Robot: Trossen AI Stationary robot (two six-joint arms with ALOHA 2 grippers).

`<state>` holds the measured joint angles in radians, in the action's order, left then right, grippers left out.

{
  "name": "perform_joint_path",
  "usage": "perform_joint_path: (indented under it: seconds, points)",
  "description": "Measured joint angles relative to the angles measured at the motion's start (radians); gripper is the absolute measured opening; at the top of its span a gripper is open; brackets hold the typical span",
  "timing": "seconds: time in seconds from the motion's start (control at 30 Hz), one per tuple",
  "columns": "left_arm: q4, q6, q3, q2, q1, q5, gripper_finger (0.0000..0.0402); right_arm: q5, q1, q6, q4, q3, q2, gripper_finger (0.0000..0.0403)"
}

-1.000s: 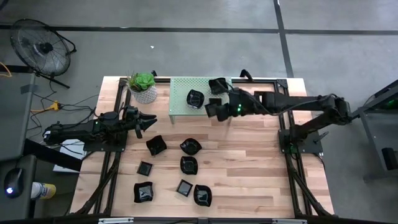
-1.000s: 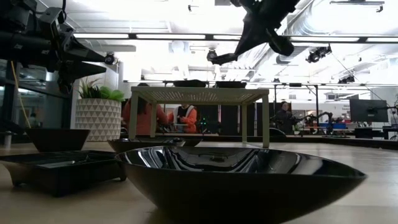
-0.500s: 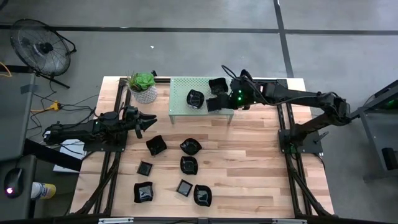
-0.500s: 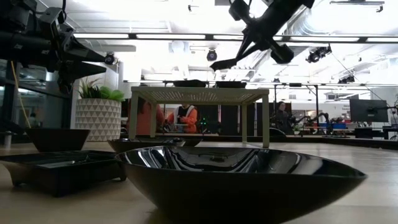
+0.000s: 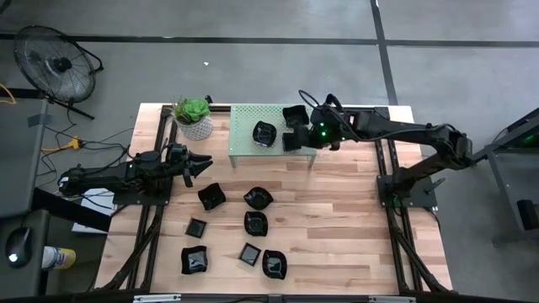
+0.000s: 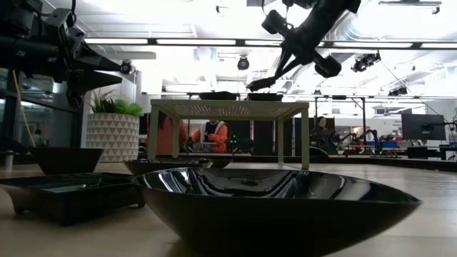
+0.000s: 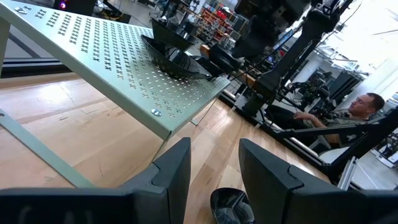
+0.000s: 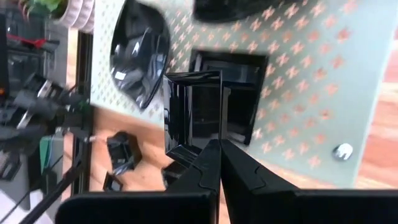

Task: Pick & Place Mini shaped plates
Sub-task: Stack the square plate on top of the square plate on the shelf

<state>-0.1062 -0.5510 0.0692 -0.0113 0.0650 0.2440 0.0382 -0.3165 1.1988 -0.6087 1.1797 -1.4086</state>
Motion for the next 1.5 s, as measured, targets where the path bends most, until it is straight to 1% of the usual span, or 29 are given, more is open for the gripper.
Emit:
perform_joint_path:
  seconds: [0.27,0.57,0.77,0.9,1.13,1.5]
  points:
    - [0.0,0.0,0.0,0.0,0.0,0.0,0.0134,0.009,-0.032,-0.02,0.03,0.0,-0.014,0.0]
    - [0.0,0.0,0.0,0.0,0.0,0.0,0.0134,0.022,-0.044,-0.033,0.051,0.0,-0.048,0.0]
    - [0.0,0.0,0.0,0.0,0.0,0.0,0.0134,0.022,-0.044,-0.037,0.052,0.0,-0.054,0.0]
    - [0.0,0.0,0.0,0.0,0.0,0.0,0.0133,0.001,-0.044,-0.047,0.052,0.0,-0.054,0.0]
    - [0.0,0.0,0.0,0.0,0.0,0.0,0.0134,0.013,-0.044,-0.055,0.049,0.0,-0.054,0.0001]
    - [0.0,0.0,0.0,0.0,0.0,0.0,0.0133,-0.001,-0.044,-0.076,0.04,0.0,-0.054,0.0001]
